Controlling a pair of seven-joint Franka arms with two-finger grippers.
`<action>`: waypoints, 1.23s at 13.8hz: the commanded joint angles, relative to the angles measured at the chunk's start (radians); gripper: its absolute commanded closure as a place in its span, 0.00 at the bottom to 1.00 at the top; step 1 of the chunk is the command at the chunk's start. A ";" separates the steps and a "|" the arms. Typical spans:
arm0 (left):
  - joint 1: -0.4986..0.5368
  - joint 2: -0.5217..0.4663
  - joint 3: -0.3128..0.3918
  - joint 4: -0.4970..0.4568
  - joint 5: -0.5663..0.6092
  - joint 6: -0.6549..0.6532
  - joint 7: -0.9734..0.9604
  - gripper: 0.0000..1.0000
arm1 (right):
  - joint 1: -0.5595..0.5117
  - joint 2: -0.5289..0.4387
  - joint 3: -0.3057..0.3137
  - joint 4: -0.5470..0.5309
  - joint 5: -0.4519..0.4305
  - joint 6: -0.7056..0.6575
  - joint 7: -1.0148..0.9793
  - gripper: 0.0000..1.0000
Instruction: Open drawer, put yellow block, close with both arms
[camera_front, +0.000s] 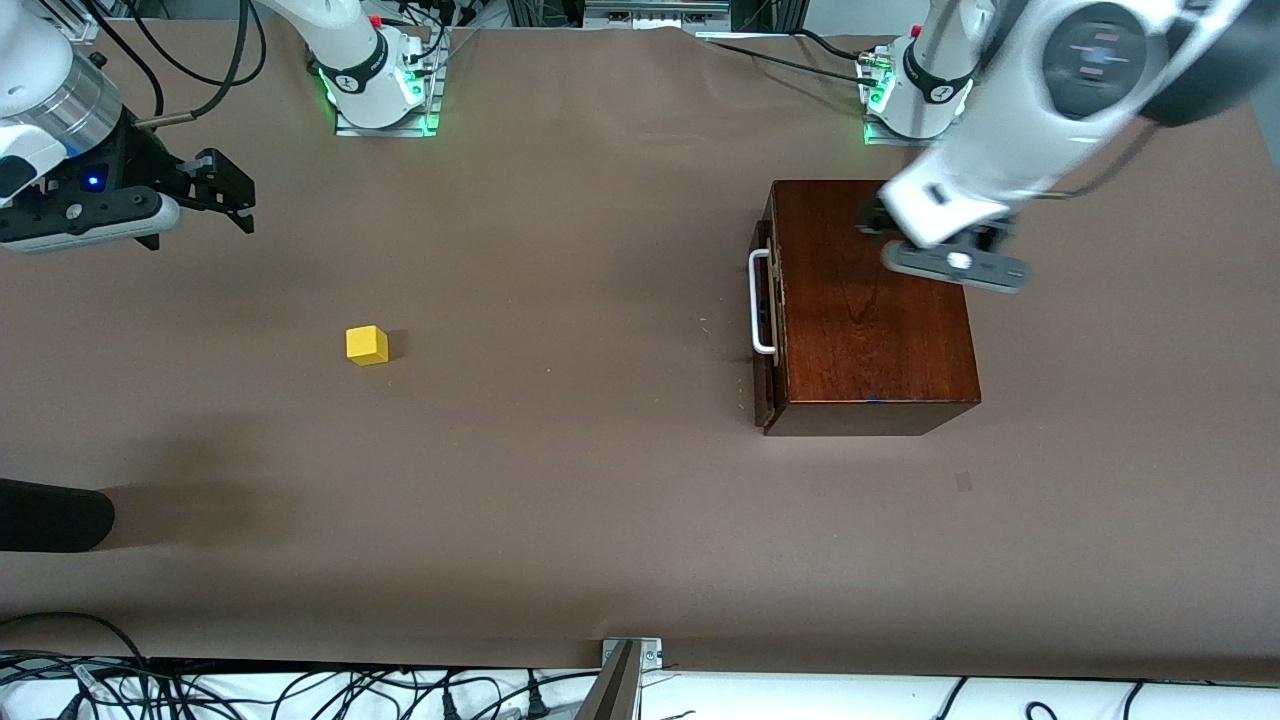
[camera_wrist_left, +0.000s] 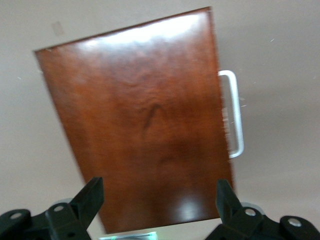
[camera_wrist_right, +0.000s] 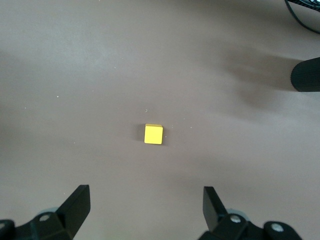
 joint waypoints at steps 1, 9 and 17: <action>-0.100 0.087 -0.002 0.053 -0.002 0.046 -0.185 0.00 | -0.003 0.001 0.004 0.012 0.004 -0.005 0.008 0.00; -0.296 0.299 -0.002 0.038 0.228 0.229 -0.407 0.00 | -0.003 0.001 0.001 0.012 0.004 -0.007 0.008 0.00; -0.365 0.377 0.000 -0.016 0.333 0.252 -0.557 0.00 | -0.003 0.003 0.001 0.012 0.004 -0.004 0.008 0.00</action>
